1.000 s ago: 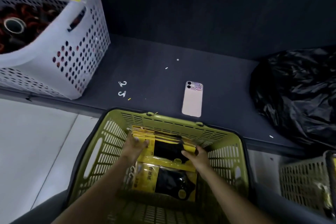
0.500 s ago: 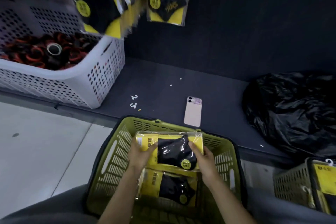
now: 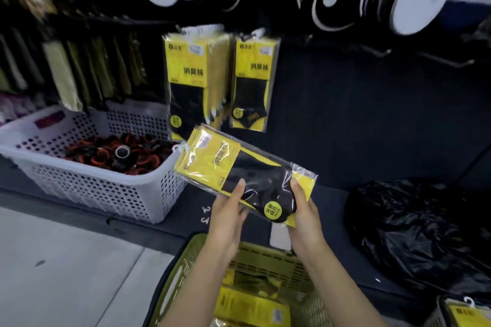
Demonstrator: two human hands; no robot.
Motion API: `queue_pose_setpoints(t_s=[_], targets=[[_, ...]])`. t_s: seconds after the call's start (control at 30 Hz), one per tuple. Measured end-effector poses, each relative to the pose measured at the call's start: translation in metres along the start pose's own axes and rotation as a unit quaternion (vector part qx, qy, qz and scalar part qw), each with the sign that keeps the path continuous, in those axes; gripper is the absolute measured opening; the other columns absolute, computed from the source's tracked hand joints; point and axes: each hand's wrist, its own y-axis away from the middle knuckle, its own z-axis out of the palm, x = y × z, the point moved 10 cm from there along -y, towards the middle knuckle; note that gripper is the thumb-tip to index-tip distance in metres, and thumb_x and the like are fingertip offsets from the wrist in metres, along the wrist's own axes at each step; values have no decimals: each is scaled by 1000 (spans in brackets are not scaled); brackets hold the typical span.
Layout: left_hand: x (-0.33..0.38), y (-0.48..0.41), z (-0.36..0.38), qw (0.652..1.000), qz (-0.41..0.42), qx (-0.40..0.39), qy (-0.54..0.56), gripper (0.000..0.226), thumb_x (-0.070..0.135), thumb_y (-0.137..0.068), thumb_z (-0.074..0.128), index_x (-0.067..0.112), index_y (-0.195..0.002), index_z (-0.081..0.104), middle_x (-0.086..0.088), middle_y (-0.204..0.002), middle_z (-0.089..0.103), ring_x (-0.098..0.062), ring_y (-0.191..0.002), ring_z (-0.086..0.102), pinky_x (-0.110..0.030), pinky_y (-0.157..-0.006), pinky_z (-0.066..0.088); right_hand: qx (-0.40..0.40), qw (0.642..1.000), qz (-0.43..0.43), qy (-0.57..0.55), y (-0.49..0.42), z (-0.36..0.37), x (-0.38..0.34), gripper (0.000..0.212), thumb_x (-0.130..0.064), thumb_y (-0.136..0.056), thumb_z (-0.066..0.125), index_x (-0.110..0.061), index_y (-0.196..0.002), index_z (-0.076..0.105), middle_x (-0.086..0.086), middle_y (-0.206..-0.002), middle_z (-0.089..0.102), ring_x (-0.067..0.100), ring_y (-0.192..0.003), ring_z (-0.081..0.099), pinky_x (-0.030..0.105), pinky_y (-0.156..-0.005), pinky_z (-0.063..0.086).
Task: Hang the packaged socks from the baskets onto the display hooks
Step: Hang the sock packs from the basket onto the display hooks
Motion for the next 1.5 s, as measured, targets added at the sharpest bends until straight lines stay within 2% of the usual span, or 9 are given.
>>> queue_pose_setpoints(t_s=[0.13,0.23,0.37,0.47,0.6,0.7,0.83,1.1,1.5], targets=[[65,2,0,986,137,21,-93,24,27,-85,66,16,-107,64,4,-98,74,-13,-92,69,-27,-79,53,-25,997,-40,65,-1,20,-27,37,-32,-86,67,-18,-120,60,2,-113,71,17,-100,69,33,-81,57],[112,3,-7,945,216,67,-236,30,42,-71,76,19,-80,60,16,-63,65,4,-62,61,-10,-57,44,-27,984,-120,129,-6,33,-63,47,-24,-85,68,-21,-129,50,-1,-126,59,3,-106,59,18,-80,49],[150,-1,7,914,267,1,-306,30,32,-67,82,27,-91,65,21,-79,72,5,-74,67,-7,-57,47,-85,963,-196,165,-5,84,-105,37,-30,-84,67,-24,-120,56,-7,-117,63,-9,-96,62,6,-74,48],[166,-3,18,898,281,-40,-336,32,28,-65,84,24,-91,67,17,-81,73,0,-74,69,-8,-58,48,-111,954,-226,163,1,119,-128,48,-42,-72,69,-19,-113,61,-3,-109,68,3,-99,65,17,-82,52],[185,-5,29,884,302,-89,-347,29,25,-70,81,22,-96,67,15,-85,74,0,-79,69,-8,-62,49,-110,955,-242,134,1,142,-142,47,-39,-68,72,-5,-99,63,10,-100,72,26,-99,67,39,-91,54],[198,-5,32,871,324,-102,-356,14,40,-80,61,27,-74,59,18,-57,63,5,-55,59,-6,-55,42,-107,962,-222,119,-9,147,-139,44,-40,-70,72,-7,-96,60,15,-101,71,33,-100,66,50,-94,51],[218,-15,10,863,357,-36,-355,42,54,-79,49,18,-61,39,10,-46,27,-4,-42,26,-16,-44,25,-104,967,-210,101,-24,144,-135,17,-25,-88,62,-14,-101,62,10,-101,73,23,-92,71,37,-80,57],[280,-14,-28,842,431,115,-304,51,51,-85,51,18,-57,23,10,-43,19,-5,-36,22,-14,-38,23,-33,966,-239,95,-55,137,-161,13,-17,-95,54,-12,-104,62,6,-102,73,21,-100,69,44,-94,52],[275,-23,-41,865,402,154,-258,49,56,-80,51,19,-59,26,11,-40,23,-3,-34,25,-13,-37,26,6,965,-201,166,-120,161,-165,8,-20,-94,58,-15,-94,63,11,-104,69,26,-102,65,47,-98,49]])
